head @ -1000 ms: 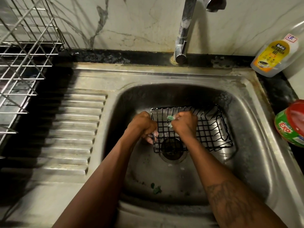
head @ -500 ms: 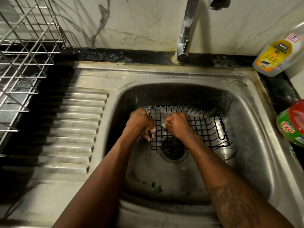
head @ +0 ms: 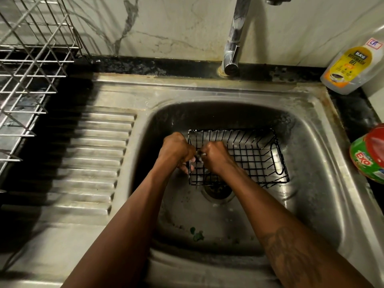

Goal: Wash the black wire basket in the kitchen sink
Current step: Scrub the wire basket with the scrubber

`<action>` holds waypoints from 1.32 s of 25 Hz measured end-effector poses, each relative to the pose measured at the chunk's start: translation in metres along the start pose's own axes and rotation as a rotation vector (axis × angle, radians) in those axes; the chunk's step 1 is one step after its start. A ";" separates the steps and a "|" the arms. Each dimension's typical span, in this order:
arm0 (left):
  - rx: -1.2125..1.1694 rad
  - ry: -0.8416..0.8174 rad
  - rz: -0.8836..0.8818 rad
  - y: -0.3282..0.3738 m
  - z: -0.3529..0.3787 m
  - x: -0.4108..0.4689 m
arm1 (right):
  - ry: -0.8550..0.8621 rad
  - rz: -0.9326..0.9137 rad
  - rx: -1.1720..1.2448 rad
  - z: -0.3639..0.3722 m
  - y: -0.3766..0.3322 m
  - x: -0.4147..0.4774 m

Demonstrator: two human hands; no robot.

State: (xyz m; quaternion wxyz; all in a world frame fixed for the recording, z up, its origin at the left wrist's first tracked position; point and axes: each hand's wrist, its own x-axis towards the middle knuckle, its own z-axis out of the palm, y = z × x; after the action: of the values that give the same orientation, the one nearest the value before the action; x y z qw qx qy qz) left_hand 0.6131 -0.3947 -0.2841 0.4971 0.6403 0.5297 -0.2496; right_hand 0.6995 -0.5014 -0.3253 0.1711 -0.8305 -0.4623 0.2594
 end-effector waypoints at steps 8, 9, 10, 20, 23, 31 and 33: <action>0.026 0.039 0.013 0.004 0.000 -0.012 | -0.307 -0.013 0.017 -0.012 0.002 -0.024; 0.001 0.046 0.015 0.004 0.001 -0.011 | -0.173 -0.028 0.042 -0.015 0.004 -0.020; -0.025 0.066 0.020 0.004 0.002 -0.011 | -0.030 -0.030 0.063 -0.017 0.009 -0.014; -0.010 0.079 0.021 0.003 0.002 -0.009 | -0.481 0.031 -0.032 -0.027 0.013 -0.022; -0.024 0.093 0.038 0.001 0.000 -0.009 | -0.130 0.038 0.061 -0.024 0.021 -0.014; 0.035 0.182 0.107 -0.001 -0.001 -0.014 | -0.464 0.093 -0.083 -0.034 0.023 -0.019; 0.051 0.195 0.097 -0.001 -0.001 -0.014 | -0.476 0.099 -0.064 -0.030 0.023 -0.018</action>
State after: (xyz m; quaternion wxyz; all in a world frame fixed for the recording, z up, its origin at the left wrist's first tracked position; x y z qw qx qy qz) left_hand 0.6072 -0.3997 -0.2722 0.4383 0.6987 0.5376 -0.1750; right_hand 0.7244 -0.5303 -0.3084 0.0180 -0.7726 -0.4564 0.4411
